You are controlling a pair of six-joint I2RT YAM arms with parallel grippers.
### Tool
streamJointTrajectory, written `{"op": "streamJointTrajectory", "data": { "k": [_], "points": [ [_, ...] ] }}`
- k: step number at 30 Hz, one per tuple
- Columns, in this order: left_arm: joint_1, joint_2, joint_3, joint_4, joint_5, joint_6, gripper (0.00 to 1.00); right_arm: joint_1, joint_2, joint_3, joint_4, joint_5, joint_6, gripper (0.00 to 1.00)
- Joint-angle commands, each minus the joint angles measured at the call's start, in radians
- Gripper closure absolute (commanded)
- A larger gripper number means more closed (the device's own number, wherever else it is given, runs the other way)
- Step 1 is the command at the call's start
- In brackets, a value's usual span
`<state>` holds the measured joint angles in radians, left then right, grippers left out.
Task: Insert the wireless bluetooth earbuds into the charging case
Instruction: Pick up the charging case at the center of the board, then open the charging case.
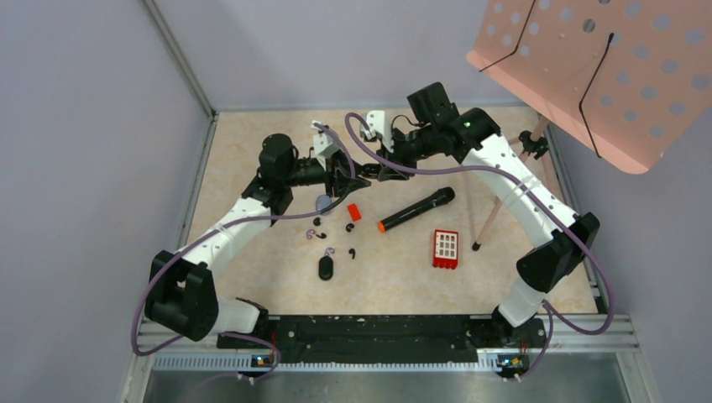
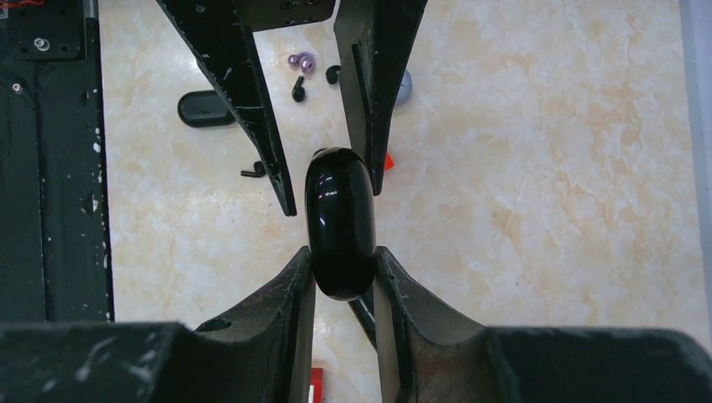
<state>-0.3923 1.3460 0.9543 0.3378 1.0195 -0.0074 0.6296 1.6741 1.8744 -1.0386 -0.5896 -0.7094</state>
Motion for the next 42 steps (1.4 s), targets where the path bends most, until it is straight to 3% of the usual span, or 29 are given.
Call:
{"op": "streamJointTrajectory", "data": {
  "k": [1,9,12,15,17,20,42],
  "points": [
    [-0.008,0.008,0.006,0.043,0.013,-0.034,0.59,0.022,0.005,0.060,0.040,0.005,0.003,0.84],
    [-0.009,0.019,0.009,0.067,0.013,-0.052,0.66,0.030,0.010,0.060,0.040,0.013,0.001,0.84],
    [-0.010,0.026,0.008,0.084,0.022,-0.060,0.85,0.031,0.011,0.057,0.040,0.013,0.007,0.81],
    [-0.009,0.029,0.001,0.104,0.031,-0.060,0.99,0.030,0.015,0.059,0.051,0.024,0.054,0.66],
    [-0.009,0.028,-0.005,0.114,0.032,-0.058,1.00,0.023,0.016,0.067,0.058,0.016,0.094,0.55],
    [-0.009,0.031,-0.011,0.132,0.039,-0.062,1.00,0.003,0.028,0.091,0.055,-0.017,0.143,0.49],
    [-0.008,0.059,-0.013,0.175,0.070,-0.070,1.00,-0.084,0.097,0.211,0.060,-0.068,0.232,0.50]
  ]
}}
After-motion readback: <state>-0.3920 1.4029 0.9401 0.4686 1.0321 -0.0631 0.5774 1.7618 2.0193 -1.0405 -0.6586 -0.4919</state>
